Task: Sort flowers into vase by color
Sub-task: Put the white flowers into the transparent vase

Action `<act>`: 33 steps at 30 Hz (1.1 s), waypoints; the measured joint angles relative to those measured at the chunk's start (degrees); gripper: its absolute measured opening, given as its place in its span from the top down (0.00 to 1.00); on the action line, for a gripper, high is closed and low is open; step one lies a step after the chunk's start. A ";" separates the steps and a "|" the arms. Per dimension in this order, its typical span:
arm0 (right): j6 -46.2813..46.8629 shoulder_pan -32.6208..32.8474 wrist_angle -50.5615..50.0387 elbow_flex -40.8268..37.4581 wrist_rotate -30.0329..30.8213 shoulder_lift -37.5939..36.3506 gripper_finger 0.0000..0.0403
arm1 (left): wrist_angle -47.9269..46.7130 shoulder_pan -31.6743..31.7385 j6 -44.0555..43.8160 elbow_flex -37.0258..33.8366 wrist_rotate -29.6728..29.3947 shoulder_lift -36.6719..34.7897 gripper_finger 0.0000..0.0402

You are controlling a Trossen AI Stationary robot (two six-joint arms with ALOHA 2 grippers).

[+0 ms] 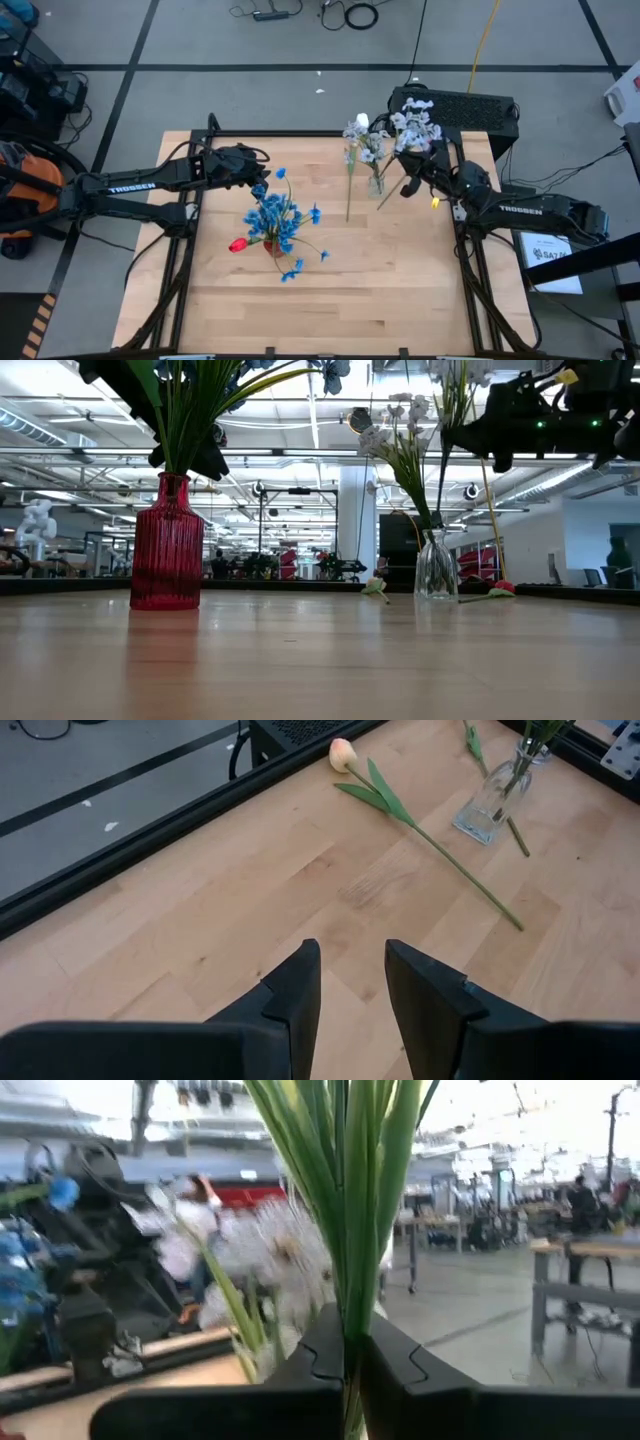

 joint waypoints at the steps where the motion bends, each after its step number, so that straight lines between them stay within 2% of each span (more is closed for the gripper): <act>1: 0.34 0.00 -0.81 0.01 0.33 0.19 1.00 | 0.00 0.00 -0.02 0.00 0.00 0.00 0.70; 10: 1.78 0.00 -1.36 0.20 1.73 5.51 1.00 | -0.07 -0.02 0.03 0.00 0.00 0.00 0.70; 13: 1.55 0.11 -2.03 -0.17 0.82 7.89 1.00 | -0.11 -0.02 0.03 0.00 0.00 0.00 0.70; 16: 0.57 -0.01 2.45 -0.04 0.09 8.35 1.00 | -0.14 -0.01 0.00 0.00 0.02 0.00 0.70; 21: -1.02 0.15 4.51 -0.04 -1.78 8.41 1.00 | -0.21 -0.02 0.00 0.00 0.15 0.00 0.70; 28: 1.28 0.44 0.78 -0.02 -6.17 10.23 1.00 | -0.21 -0.02 0.03 0.00 0.17 0.00 0.70; 33: 1.19 1.75 -0.58 -0.02 -6.21 12.89 1.00 | -0.20 -0.02 0.05 0.00 0.20 0.00 0.70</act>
